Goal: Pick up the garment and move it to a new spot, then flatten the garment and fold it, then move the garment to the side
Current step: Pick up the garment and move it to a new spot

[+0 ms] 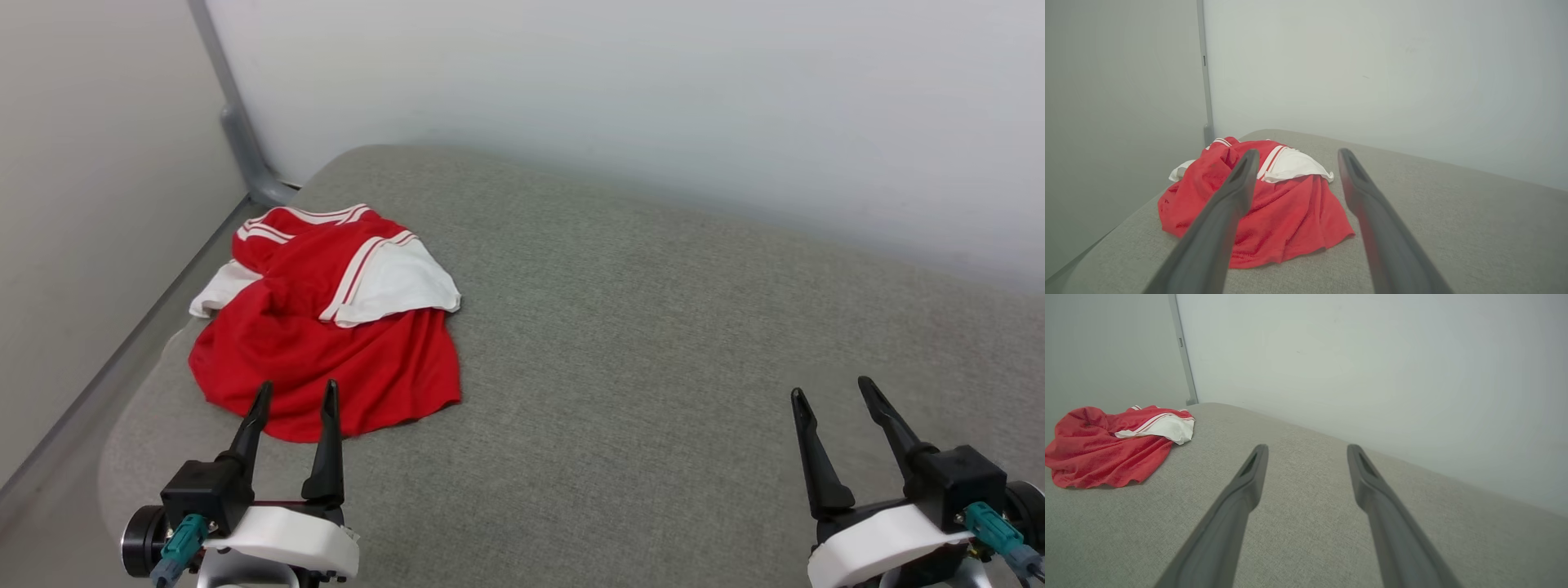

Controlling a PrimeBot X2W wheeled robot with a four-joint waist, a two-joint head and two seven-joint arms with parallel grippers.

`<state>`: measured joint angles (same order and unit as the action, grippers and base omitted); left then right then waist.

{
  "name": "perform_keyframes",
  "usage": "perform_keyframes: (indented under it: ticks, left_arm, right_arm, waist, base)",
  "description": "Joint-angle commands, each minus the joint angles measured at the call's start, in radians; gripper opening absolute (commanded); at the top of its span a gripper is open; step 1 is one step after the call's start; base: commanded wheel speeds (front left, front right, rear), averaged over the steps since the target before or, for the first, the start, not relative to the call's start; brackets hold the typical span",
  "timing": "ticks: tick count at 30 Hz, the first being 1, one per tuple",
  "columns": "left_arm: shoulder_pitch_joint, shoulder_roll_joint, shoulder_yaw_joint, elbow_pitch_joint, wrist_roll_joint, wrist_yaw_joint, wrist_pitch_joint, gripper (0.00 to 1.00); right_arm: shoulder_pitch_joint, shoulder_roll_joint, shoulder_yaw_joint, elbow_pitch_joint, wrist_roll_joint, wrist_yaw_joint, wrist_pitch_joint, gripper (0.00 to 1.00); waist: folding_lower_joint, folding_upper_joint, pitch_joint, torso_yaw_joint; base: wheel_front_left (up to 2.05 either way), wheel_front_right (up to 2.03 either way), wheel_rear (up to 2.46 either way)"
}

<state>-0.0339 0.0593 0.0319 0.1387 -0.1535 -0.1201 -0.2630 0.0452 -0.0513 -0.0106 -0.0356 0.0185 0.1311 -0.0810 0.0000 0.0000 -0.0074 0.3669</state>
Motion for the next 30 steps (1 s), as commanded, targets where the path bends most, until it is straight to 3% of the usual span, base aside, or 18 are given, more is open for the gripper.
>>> perform_keyframes:
  ticks: [1, 15, 28, 30]
  left_arm:
    - [0.002, -0.002, 0.001, -0.002, -0.001, -0.004, -0.003, 1.00]
    - [-0.001, -0.007, 0.024, 0.004, -0.014, -0.008, -0.003, 1.00]
    - [-0.107, -0.007, 0.045, 0.066, -0.044, -0.010, -0.003, 1.00]
    - [-0.180, 0.008, 0.046, 0.119, -0.056, -0.010, -0.002, 1.00]
  right_arm:
    - [-0.009, 0.002, 0.001, -0.001, 0.005, -0.001, -0.006, 1.00]
    - [-0.015, 0.001, 0.009, -0.011, 0.008, -0.001, 0.001, 1.00]
    - [-0.036, 0.001, 0.011, -0.042, -0.015, -0.001, 0.033, 1.00]
    - [-0.056, -0.012, 0.011, -0.061, -0.025, -0.001, 0.055, 1.00]
  waist:
    - [0.0000, 0.0000, 0.001, 0.033]
    - [0.0000, 0.0000, 0.004, 0.106]
    - [0.0000, 0.0000, 0.066, 0.061]
    - [0.0000, 0.0000, 0.104, 0.038]
  base:
    - [0.00, 0.00, 0.00]
    - [0.00, 0.00, 0.00]
    - [0.00, 0.00, 0.00]
    - [0.00, 0.00, 0.00]
